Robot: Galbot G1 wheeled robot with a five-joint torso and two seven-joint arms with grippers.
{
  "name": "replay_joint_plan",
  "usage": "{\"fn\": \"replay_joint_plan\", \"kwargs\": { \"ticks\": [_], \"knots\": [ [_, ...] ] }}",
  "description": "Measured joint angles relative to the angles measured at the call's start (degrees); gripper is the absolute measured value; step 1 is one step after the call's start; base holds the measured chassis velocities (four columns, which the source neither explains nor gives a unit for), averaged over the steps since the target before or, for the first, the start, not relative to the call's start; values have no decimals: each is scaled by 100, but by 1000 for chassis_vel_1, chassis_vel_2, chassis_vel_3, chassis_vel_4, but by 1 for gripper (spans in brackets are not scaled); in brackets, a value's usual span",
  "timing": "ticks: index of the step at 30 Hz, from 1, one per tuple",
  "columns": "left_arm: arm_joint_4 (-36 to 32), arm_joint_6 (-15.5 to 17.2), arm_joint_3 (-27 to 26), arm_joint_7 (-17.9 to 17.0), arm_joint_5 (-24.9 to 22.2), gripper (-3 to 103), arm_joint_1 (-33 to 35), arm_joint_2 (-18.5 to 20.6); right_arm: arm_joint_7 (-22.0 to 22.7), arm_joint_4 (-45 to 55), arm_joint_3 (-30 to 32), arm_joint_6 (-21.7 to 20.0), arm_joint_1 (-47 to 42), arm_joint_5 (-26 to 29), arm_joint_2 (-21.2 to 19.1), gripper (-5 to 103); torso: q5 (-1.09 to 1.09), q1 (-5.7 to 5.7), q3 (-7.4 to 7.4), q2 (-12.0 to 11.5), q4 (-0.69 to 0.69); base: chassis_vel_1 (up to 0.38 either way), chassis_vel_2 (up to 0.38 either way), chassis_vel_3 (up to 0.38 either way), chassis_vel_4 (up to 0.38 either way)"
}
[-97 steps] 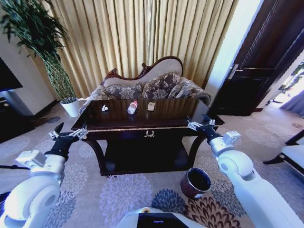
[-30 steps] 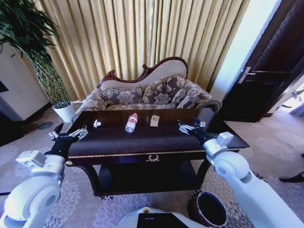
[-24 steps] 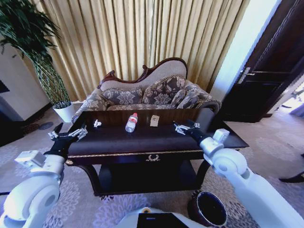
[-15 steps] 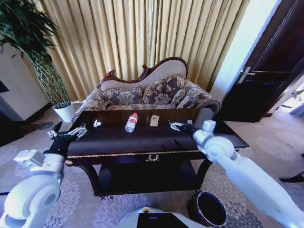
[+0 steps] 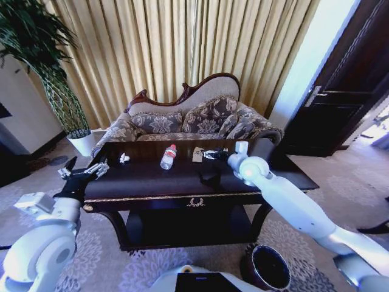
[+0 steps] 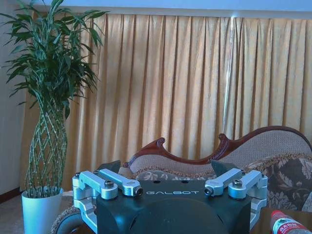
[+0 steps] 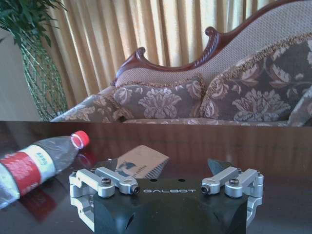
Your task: Move to the front of the table and place the trash on the table into the trash bin.
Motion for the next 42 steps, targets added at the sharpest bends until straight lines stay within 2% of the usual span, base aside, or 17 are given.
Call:
{"fn": "replay_joint_plan", "kwargs": {
  "ticks": [12,37,42],
  "knots": [
    [0,7,-5,0,43,100,27,-47,-49,-401,-190,-17,64,-126,154,100,1,0,0,0,1,0,0,0,0],
    [0,13,32,6,64,100,9,-36,-93,-162,-225,-36,-105,-112,181,100,0,0,-1,0,0,0,0,0,0],
    [0,13,81,8,135,100,7,-37,-113,-149,-316,-34,-99,-184,288,100,0,0,-1,0,1,0,0,0,0]
  ]
}}
